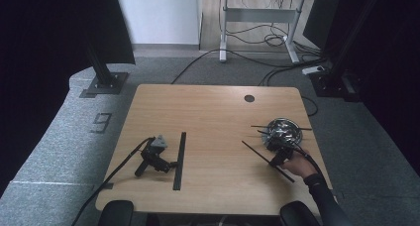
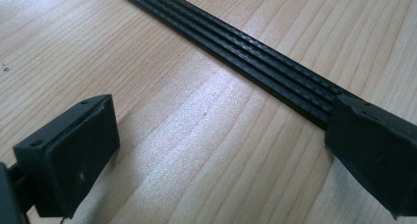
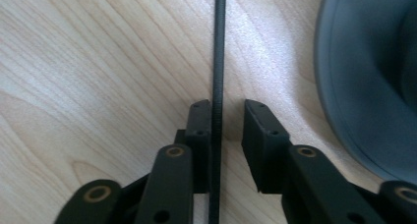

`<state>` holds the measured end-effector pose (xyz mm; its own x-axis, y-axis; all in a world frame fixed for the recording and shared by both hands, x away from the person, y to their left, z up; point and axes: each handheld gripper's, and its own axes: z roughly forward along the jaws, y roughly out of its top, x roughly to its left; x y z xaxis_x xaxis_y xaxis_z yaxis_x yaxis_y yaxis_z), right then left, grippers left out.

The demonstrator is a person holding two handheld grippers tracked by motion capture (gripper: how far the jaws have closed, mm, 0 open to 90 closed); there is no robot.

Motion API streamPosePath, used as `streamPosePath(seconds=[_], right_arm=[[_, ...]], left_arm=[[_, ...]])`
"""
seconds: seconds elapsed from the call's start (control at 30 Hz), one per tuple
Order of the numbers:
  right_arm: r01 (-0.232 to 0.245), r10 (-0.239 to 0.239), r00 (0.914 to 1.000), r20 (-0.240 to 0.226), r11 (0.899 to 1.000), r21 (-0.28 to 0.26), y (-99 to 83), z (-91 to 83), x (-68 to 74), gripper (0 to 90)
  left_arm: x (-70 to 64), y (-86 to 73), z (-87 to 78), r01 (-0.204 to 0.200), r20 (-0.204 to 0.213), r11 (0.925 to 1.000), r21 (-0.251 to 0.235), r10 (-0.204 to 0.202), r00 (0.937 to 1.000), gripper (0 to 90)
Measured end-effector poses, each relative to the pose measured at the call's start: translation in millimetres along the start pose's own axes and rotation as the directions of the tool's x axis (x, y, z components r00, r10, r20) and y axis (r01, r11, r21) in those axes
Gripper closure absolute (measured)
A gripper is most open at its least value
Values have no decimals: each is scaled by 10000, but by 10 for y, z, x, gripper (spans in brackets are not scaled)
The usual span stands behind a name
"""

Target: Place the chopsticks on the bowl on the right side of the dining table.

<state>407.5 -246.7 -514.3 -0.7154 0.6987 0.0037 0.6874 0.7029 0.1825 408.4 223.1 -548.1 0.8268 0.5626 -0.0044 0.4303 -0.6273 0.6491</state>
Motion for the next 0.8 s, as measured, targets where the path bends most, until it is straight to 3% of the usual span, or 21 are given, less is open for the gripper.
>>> streamPosePath(seconds=[0.37, 0.57, 0.8], right_arm=[[61, -45, 9992, -410, 9992, 396, 59, 10, -34, 852], [44, -32, 9994, -339, 9994, 329, 48, -1, -27, 854], [111, -112, 9994, -342, 9999, -44, 59, -145, -35, 854]], left_arm=[[0, 0, -1, 2, 5, 10000, 8, -2, 10000, 0], [0, 0, -1, -3, 1, 10000, 13, 3, 10000, 0], [1, 0, -1, -14, 6, 10000, 12, 14, 10000, 0]])
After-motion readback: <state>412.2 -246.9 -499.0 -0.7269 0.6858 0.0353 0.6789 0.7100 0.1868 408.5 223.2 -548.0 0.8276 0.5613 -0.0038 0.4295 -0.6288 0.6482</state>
